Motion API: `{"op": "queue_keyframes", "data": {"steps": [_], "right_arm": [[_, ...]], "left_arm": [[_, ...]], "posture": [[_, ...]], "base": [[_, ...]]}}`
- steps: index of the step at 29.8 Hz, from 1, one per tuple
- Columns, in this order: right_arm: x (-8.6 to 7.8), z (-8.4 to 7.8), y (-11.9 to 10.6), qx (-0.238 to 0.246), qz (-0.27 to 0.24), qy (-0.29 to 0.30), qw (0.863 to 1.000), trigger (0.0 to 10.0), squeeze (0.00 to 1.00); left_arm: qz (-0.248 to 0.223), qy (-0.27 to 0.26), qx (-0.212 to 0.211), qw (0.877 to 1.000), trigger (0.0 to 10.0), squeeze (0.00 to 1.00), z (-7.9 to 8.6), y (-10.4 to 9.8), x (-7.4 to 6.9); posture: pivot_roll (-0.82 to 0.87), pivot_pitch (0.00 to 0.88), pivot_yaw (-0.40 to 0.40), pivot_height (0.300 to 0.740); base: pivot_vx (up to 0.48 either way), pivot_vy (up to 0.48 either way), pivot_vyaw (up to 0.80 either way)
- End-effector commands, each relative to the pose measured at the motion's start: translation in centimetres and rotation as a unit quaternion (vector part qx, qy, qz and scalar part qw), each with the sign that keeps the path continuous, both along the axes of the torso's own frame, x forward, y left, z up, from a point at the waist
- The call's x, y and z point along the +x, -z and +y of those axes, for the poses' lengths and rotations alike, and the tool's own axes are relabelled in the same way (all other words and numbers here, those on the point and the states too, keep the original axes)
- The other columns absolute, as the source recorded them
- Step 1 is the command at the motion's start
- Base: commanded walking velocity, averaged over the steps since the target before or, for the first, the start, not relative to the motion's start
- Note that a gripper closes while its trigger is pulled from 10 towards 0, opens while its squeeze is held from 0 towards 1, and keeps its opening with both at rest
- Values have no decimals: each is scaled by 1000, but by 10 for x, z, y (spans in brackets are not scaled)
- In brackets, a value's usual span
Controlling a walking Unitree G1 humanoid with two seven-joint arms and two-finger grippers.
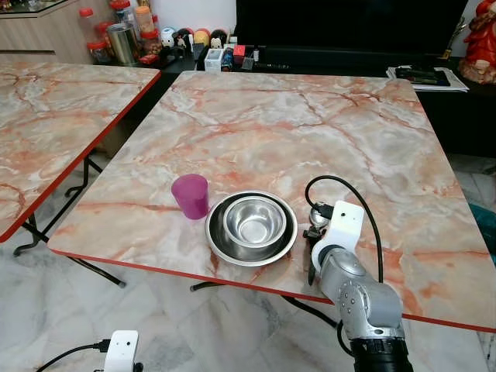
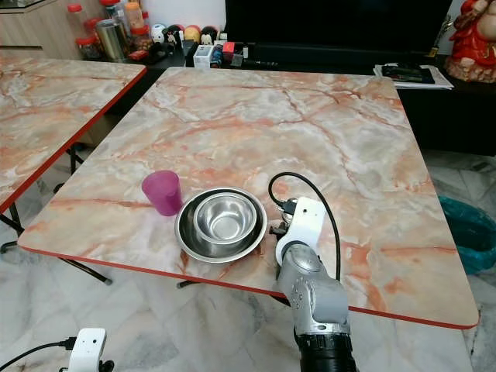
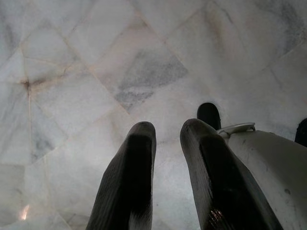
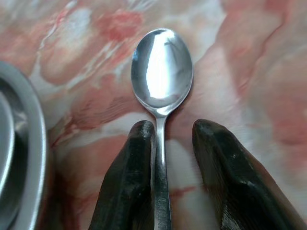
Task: Setting the table
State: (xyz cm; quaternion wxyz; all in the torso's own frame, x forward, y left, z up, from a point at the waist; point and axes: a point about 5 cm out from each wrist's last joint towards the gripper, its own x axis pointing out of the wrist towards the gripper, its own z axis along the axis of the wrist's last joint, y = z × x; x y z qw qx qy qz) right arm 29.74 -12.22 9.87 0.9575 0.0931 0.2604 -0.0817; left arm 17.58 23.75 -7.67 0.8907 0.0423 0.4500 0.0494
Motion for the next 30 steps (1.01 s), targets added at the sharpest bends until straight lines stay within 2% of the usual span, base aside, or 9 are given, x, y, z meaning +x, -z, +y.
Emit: {"op": "queue_keyframes", "data": {"steps": [1,8,15,17,19,21,24,27,30], "right_arm": [[-2,4,-6,-16,-15,-5,1000,10000,0],[-1,-9,-17,-11,-57,20,998,10000,0],[1,-6,-26,4,-89,14,996,10000,0],[2,-14,-31,4,-116,24,993,10000,0],[3,-25,-36,-3,-146,33,989,10000,0],[3,-53,-45,-46,-189,55,979,10000,0],[1,-78,-49,-72,-210,77,972,10000,0],[-6,-115,-56,-116,-238,109,958,10000,0],[-13,-132,-58,-140,-252,130,949,10000,0]], "left_arm": [[11,0,2,1000,10000,0,2,2,-4],[10,0,1,1000,10000,0,2,2,-4],[10,0,2,1000,10000,0,2,2,-4],[9,-1,3,1000,10000,0,2,1,-4],[6,-2,5,1000,10000,0,2,1,-4],[3,-3,6,1000,10000,0,2,1,-4],[2,-2,7,1000,10000,0,2,1,-4],[2,-1,7,1000,10000,0,2,1,-4],[2,0,8,1000,10000,0,2,1,-5]], "posture": [[-43,69,33,740],[-44,68,33,740],[-45,66,34,740],[-43,63,35,740],[-47,59,35,740],[-52,54,36,740],[-56,49,34,740],[-58,43,30,740],[-61,40,30,740]], "base": [[0,0,0],[0,0,0],[0,0,0],[0,0,0],[0,0,0],[0,0,0],[0,0,0],[0,0,0],[0,0,0]]}}
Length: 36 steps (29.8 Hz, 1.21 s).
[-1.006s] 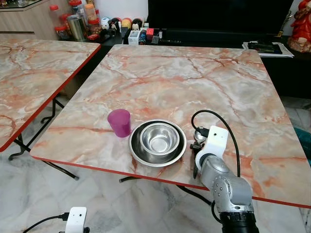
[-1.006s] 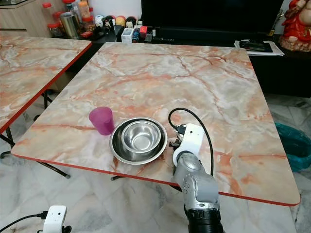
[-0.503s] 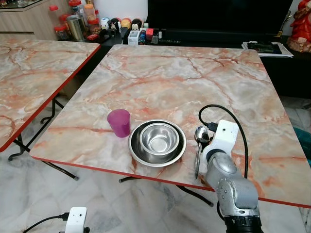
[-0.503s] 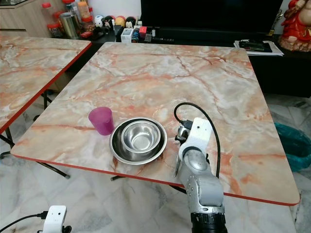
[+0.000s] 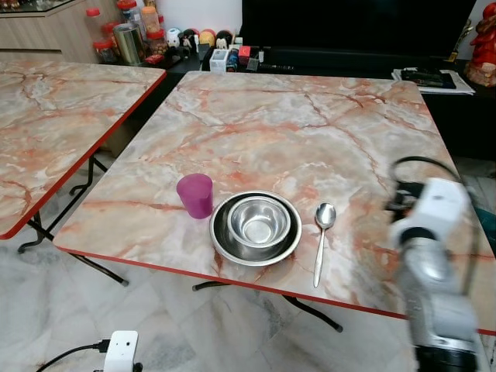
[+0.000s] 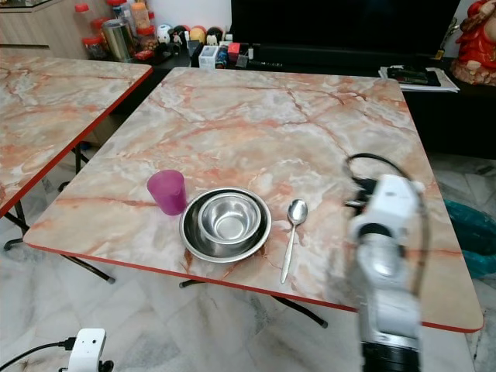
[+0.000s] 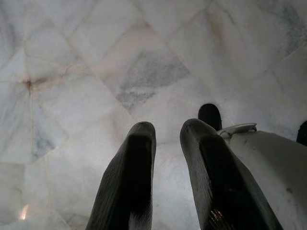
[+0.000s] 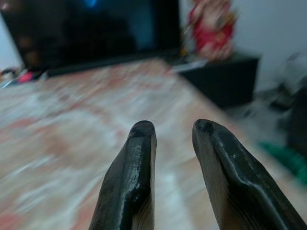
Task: Setting the table
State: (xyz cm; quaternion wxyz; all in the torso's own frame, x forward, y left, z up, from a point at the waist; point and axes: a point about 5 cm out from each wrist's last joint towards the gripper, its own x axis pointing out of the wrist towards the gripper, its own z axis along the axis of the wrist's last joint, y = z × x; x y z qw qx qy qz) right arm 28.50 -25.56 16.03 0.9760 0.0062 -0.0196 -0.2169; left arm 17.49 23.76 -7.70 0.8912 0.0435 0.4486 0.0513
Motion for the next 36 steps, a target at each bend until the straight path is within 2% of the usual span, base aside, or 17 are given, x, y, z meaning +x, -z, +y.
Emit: {"op": "queue_keyframes", "data": {"steps": [1,2,3,5,6,9,10,12,16,20,21,22,24,25,27,31,36], "right_arm": [[-7,-13,4,-20,-1,19,1000,10000,0],[-7,-13,4,-20,-1,19,1000,10000,0],[-16,-32,13,-37,17,63,997,10000,0],[-32,-55,25,-47,41,123,990,10000,0],[-34,-58,27,-48,45,131,989,10000,0],[-54,-80,44,-40,81,199,976,10000,0],[-63,-89,52,-42,103,229,967,10000,0],[-65,-91,53,-44,108,236,965,10000,0],[-90,-108,78,-32,163,314,935,10000,0],[-97,-112,84,-29,175,338,924,10000,0],[-109,-116,98,-29,208,362,908,10000,0],[-115,-117,105,-29,223,371,901,10000,0],[-120,-118,111,-28,237,378,895,10000,0],[-128,-118,122,-25,261,389,883,10000,0],[-133,-118,128,-22,275,392,877,10000,0],[-151,-113,154,-9,336,400,853,10000,0],[-160,-106,172,4,378,386,841,10000,0]], "left_arm": [[4,1,7,1000,10000,0,2,1,-4],[4,1,7,1000,10000,0,2,1,-4],[4,2,7,1000,10000,0,2,1,-4],[6,3,8,1000,10000,0,2,1,-4],[6,4,8,1000,10000,0,2,1,-4],[6,4,9,1000,10000,0,3,1,-4],[6,4,9,1000,10000,0,3,1,-4],[6,3,9,1000,10000,0,3,1,-4],[6,2,9,1000,10000,0,2,1,-4],[5,2,8,1000,10000,0,2,1,-3],[5,1,7,1000,10000,0,2,1,-3],[6,1,7,1000,10000,0,2,1,-3],[6,1,7,1000,10000,0,2,1,-3],[6,0,6,1000,10000,0,2,1,-3],[6,0,5,1000,10000,0,2,1,-3],[8,2,1,1000,10000,0,1,1,-3],[8,4,1,1000,10000,0,2,1,-3]], "posture": [[-63,39,30,740],[-63,39,30,740],[-65,38,31,740],[-65,38,32,740],[-65,38,32,740],[-64,45,34,740],[-65,48,34,740],[-65,48,34,740],[-58,54,35,740],[-58,54,35,740],[-60,56,35,740],[-60,56,35,740],[-59,57,36,740],[-59,55,35,740],[-59,55,35,740],[-63,48,40,740],[-63,47,43,740]], "base": [[0,0,0],[0,0,0],[0,0,0],[0,0,0],[0,0,0],[0,0,0],[0,0,0],[0,0,0],[0,0,0],[0,0,0],[0,0,0],[0,0,0],[0,0,0],[0,0,0],[0,0,0],[0,0,0],[0,0,0]]}}
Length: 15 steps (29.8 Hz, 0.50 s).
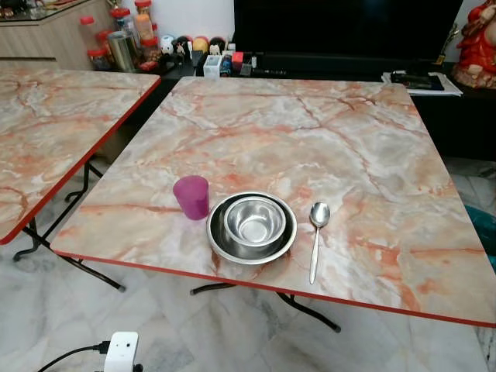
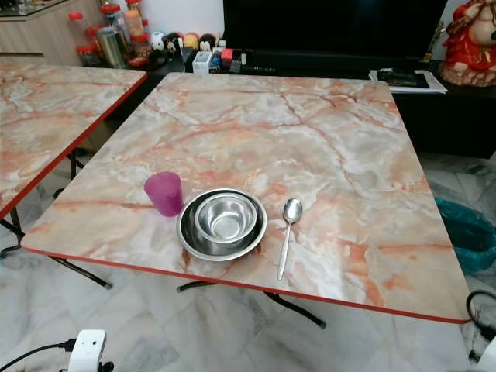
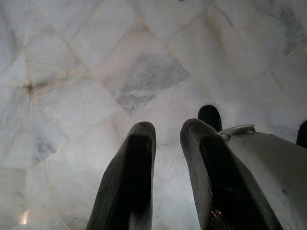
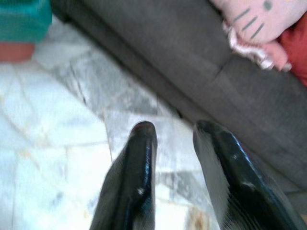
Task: Setting the table
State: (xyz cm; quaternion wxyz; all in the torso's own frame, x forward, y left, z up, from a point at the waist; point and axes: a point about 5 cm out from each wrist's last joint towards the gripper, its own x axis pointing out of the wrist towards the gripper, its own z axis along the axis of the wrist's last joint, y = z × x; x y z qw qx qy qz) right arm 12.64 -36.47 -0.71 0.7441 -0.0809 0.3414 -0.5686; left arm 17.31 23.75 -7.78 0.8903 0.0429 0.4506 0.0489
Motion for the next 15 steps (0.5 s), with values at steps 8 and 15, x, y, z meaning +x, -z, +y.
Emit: {"op": "queue_keyframes", "data": {"steps": [8,15], "right_arm": [[-8,41,53,184,17,-69,980,10000,0],[-12,70,73,266,26,-149,952,10000,0]], "left_arm": [[6,4,3,1000,10000,0,2,0,-1],[6,1,0,1000,10000,0,0,0,0]], "posture": [[-65,47,44,740],[-61,49,33,740]], "base": [[0,0,0],[0,0,0]]}}
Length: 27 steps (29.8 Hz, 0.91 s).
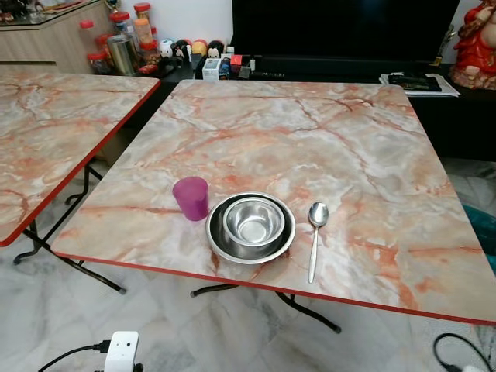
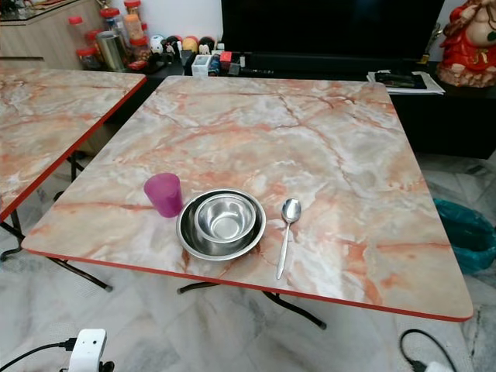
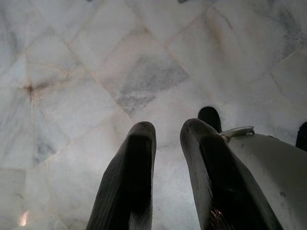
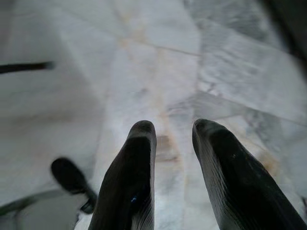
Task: Setting the table
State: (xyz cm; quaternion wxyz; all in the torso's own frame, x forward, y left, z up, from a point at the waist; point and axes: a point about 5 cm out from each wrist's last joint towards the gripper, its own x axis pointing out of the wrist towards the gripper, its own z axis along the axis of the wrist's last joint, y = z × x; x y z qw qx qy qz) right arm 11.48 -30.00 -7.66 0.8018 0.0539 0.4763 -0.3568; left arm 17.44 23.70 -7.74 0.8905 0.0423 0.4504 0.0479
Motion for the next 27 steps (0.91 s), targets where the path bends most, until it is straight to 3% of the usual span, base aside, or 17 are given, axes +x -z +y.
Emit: {"op": "queue_keyframes", "data": {"steps": [1,11,17,20,27], "right_arm": [[-2,8,5,16,7,-26,999,10000,0],[-11,21,14,76,-2,-121,990,10000,0],[-28,-1,10,70,6,-112,991,10000,0],[-33,-5,9,69,14,-111,991,10000,0],[-36,22,21,96,24,-104,990,10000,0]], "left_arm": [[6,0,1,1000,10000,0,1,1,-2],[8,-3,4,1000,10000,0,3,1,-3],[7,-11,2,1000,10000,0,2,2,-6],[13,-10,3,1000,10000,0,2,3,-7],[30,-5,10,999,10000,0,3,5,-10]], "posture": [[-60,49,31,740],[-44,52,24,740],[-45,44,14,740],[-47,40,13,740],[-44,32,14,740]], "base": [[0,0,0],[0,0,0],[0,0,0],[0,0,0],[0,168,0]]}}
